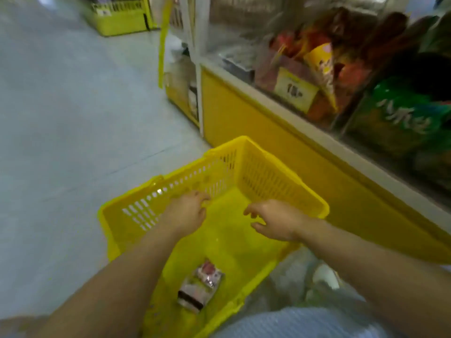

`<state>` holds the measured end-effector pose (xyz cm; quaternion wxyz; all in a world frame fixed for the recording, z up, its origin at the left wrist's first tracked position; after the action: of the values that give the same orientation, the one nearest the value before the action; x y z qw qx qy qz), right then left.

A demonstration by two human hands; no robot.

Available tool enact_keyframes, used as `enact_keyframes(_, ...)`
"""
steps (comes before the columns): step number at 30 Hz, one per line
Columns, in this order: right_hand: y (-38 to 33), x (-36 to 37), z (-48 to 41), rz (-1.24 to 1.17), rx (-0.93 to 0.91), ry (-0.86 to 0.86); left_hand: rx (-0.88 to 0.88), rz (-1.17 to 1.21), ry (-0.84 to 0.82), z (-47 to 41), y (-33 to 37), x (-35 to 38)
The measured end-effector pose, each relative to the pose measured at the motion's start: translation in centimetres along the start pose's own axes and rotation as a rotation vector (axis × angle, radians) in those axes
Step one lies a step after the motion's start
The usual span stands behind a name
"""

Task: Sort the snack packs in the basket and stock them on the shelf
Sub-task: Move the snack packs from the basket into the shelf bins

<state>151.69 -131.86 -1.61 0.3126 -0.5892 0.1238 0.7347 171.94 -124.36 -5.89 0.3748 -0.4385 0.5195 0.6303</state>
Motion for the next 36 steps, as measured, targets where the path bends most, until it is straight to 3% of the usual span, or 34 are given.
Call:
enact_keyframes(7,-2.4,12.0,-8.1,-0.004,-0.075,-0.540,-0.353,0.046,-0.645,2.3,-6.6,11.8)
enact_keyframes(11,-3.9,16.6,-10.9,-0.060,-0.104,-0.680,-0.451,0.036,-0.862,4.3,-6.9,16.0)
enact_keyframes(17,-5.8,20.6,-12.1,-0.138,-0.194,-0.718,-0.599,0.138,-0.871,6.2,-7.5,17.9)
enact_keyframes(25,-5.4,20.0,-11.5,-0.013,-0.156,-0.856,-0.540,0.217,-1.052,6.0,-6.3,17.0)
enact_keyframes(27,-4.9,18.6,-11.8,-0.022,-0.108,-0.842,-0.534,0.250,-1.019,5.5,-5.9,16.2)
enact_keyframes(30,-2.7,15.3,-11.8,-0.117,0.011,-0.717,-0.580,0.454,-0.826,4.0,-5.6,14.2)
enact_keyframes(36,3.3,5.7,-9.0,-0.410,0.243,-0.197,-0.410,0.806,-0.351,0.6,-2.9,7.3)
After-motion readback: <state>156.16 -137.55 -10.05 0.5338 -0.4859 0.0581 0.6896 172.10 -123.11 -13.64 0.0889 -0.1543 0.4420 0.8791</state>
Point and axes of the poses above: each hand's wrist, its own z-axis away from the middle knuckle, its own x-axis out of the palm, y = z × x, the point moved 2 cm from there along -z, towards the middle knuckle, and after that the axes turned 3 degrees about y, right-handed, at the moved point
